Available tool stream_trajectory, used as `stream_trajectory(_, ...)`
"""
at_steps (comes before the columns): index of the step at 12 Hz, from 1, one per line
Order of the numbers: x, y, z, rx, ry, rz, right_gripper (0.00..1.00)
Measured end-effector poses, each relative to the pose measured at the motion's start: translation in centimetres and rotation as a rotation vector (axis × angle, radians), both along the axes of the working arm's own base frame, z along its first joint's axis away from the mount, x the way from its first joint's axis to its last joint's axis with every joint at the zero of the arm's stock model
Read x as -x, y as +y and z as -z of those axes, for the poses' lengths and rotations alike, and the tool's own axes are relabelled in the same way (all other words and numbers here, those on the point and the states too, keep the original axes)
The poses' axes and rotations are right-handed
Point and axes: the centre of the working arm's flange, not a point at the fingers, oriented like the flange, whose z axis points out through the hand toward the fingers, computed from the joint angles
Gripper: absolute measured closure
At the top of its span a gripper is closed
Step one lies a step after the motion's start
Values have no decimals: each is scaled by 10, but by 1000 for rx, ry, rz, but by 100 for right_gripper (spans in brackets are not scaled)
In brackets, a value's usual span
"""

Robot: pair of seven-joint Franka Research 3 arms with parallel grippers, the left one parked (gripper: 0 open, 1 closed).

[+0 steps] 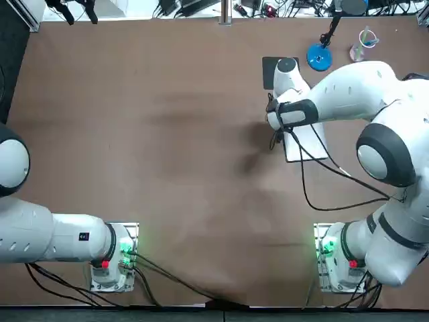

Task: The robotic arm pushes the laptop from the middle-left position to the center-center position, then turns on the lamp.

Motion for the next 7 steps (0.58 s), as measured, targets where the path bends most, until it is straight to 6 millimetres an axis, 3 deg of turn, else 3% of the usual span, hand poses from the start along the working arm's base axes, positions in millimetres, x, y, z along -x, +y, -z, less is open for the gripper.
stream_trajectory(7,-6,-33,1,24,8,55,20)
